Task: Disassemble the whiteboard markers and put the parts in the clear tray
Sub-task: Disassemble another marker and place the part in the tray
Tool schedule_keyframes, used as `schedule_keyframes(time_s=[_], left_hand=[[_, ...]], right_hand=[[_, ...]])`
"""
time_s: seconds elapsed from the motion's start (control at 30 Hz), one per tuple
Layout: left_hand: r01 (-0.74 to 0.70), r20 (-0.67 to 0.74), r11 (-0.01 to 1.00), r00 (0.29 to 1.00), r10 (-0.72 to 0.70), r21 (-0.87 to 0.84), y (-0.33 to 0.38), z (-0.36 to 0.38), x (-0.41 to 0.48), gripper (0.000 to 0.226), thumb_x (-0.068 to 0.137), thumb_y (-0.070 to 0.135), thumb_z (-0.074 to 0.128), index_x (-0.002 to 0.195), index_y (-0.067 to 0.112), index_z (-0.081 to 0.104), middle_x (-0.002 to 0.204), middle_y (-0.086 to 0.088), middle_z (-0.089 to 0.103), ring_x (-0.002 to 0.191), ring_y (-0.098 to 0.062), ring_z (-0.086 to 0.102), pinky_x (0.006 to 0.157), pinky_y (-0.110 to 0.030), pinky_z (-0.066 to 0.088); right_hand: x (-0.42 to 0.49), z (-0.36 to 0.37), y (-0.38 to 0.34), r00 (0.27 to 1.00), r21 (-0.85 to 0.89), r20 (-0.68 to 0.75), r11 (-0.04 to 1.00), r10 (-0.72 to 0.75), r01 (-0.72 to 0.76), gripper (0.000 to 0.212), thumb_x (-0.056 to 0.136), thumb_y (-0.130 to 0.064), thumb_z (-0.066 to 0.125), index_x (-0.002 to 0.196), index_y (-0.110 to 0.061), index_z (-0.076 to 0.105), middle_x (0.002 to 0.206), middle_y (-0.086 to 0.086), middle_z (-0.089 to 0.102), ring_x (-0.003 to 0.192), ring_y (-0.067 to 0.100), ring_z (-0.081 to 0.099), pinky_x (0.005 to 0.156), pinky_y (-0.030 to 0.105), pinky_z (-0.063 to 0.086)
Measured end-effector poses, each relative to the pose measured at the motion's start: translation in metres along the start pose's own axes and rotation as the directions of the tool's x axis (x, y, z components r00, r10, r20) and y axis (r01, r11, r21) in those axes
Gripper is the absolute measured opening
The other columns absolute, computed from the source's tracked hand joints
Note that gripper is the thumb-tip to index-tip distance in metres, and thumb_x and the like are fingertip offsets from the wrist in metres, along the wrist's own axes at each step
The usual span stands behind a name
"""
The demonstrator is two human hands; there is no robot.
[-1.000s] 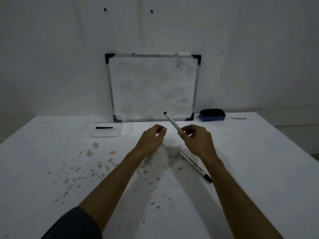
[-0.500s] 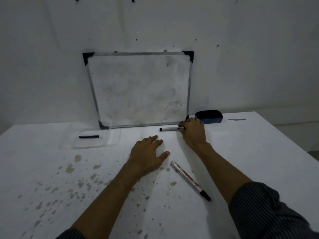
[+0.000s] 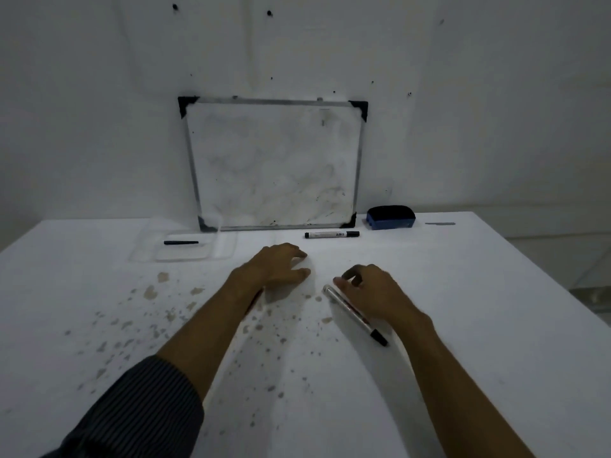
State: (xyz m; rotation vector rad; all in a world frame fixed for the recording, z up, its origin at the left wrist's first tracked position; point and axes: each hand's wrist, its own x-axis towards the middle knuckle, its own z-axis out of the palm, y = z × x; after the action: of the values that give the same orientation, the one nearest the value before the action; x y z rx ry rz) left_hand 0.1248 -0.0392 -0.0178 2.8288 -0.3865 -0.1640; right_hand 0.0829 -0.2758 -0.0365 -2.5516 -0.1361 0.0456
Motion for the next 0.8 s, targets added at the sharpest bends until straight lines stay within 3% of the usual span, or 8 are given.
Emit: schedule_keyframes(time_s=[0.07, 0.17, 0.27, 0.37, 0.43, 0.53, 0.67, 0.8], left_hand=[[-0.028, -0.093, 0.998, 0.995, 0.022, -0.062, 0.002, 0.001, -0.019, 0.052, 0.100, 0.048, 0.060, 0.145, 0.022, 0.058, 0.156, -0.002, 0.053, 0.141, -0.023, 0.050, 0.117, -0.039, 0.037], [-0.084, -0.194, 0.979, 0.980, 0.047, -0.187, 0.004, 0.011, -0.056, 0.043, 0.101, 0.045, 0.061, 0.138, 0.024, 0.064, 0.147, 0.000, 0.059, 0.132, -0.021, 0.057, 0.110, -0.035, 0.042], [-0.144, -0.280, 0.950, 0.958, 0.064, -0.276, 0.001, 0.018, -0.087, 0.041, 0.101, 0.042, 0.062, 0.138, 0.024, 0.062, 0.143, 0.003, 0.061, 0.127, -0.013, 0.057, 0.105, -0.030, 0.043], [-0.156, -0.372, 0.872, 0.928, -0.032, -0.464, -0.004, 0.019, -0.109, 0.038, 0.102, 0.046, 0.059, 0.137, 0.030, 0.062, 0.129, 0.014, 0.066, 0.108, 0.011, 0.060, 0.098, -0.024, 0.048], [-0.177, -0.450, 0.814, 0.886, -0.114, -0.553, -0.010, 0.018, -0.118, 0.034, 0.102, 0.051, 0.056, 0.130, 0.033, 0.065, 0.117, 0.019, 0.070, 0.103, 0.015, 0.061, 0.092, -0.019, 0.049], [-0.234, -0.536, 0.739, 0.821, -0.198, -0.632, -0.025, 0.011, -0.128, 0.023, 0.103, 0.044, 0.058, 0.121, 0.036, 0.069, 0.103, 0.017, 0.075, 0.097, 0.005, 0.067, 0.079, -0.011, 0.048], [-0.258, -0.527, 0.661, 0.814, -0.245, -0.705, -0.046, 0.018, -0.135, 0.015, 0.101, 0.042, 0.062, 0.106, 0.039, 0.076, 0.099, 0.018, 0.077, 0.092, -0.002, 0.071, 0.076, -0.015, 0.053], [-0.231, -0.458, 0.464, 0.755, -0.469, -0.855, -0.062, 0.028, -0.134, 0.012, 0.100, 0.039, 0.066, 0.099, 0.033, 0.077, 0.084, 0.014, 0.078, 0.078, 0.001, 0.070, 0.067, -0.017, 0.054]], right_hand=[[-0.020, 0.007, -0.003, 0.999, -0.092, 0.033, 0.995, -0.027, 0.030, 0.053, 0.087, -0.063, 0.065, 0.122, -0.023, 0.067, 0.113, 0.002, 0.058, 0.092, 0.014, 0.059, 0.077, 0.025, 0.044], [-0.035, 0.015, -0.010, 0.998, -0.134, -0.035, 0.990, -0.044, 0.039, 0.041, 0.091, -0.046, 0.070, 0.124, -0.022, 0.068, 0.119, 0.006, 0.065, 0.100, 0.021, 0.065, 0.083, 0.030, 0.052], [-0.038, 0.018, -0.024, 0.994, -0.096, -0.083, 0.993, -0.076, 0.067, 0.030, 0.093, -0.039, 0.068, 0.119, -0.024, 0.071, 0.107, 0.003, 0.074, 0.085, 0.015, 0.068, 0.077, 0.031, 0.058], [-0.039, 0.019, -0.051, 0.993, 0.137, -0.030, 0.984, -0.111, 0.114, 0.034, 0.096, -0.053, 0.060, 0.120, -0.031, 0.069, 0.088, -0.006, 0.074, 0.068, 0.007, 0.071, 0.063, 0.024, 0.058], [-0.042, 0.019, -0.073, 0.987, 0.339, 0.087, 0.936, -0.134, 0.097, 0.041, 0.088, -0.067, 0.059, 0.118, -0.041, 0.067, 0.083, -0.007, 0.078, 0.068, 0.007, 0.075, 0.060, 0.024, 0.060], [-0.048, 0.024, -0.098, 0.946, 0.600, 0.248, 0.799, -0.209, 0.019, 0.044, 0.075, -0.075, 0.064, 0.109, -0.047, 0.067, 0.079, 0.000, 0.081, 0.068, 0.013, 0.077, 0.063, 0.033, 0.062], [-0.052, 0.040, -0.109, 0.927, 0.741, 0.266, 0.671, -0.263, -0.023, 0.037, 0.081, -0.063, 0.072, 0.111, -0.041, 0.075, 0.080, 0.004, 0.077, 0.067, 0.017, 0.070, 0.061, 0.030, 0.057], [-0.045, 0.056, -0.098, 0.905, 0.928, 0.362, 0.177, -0.224, -0.328, 0.042, 0.088, -0.045, 0.073, 0.123, -0.020, 0.074, 0.106, 0.010, 0.078, 0.064, 0.017, 0.066, 0.050, 0.025, 0.047]])
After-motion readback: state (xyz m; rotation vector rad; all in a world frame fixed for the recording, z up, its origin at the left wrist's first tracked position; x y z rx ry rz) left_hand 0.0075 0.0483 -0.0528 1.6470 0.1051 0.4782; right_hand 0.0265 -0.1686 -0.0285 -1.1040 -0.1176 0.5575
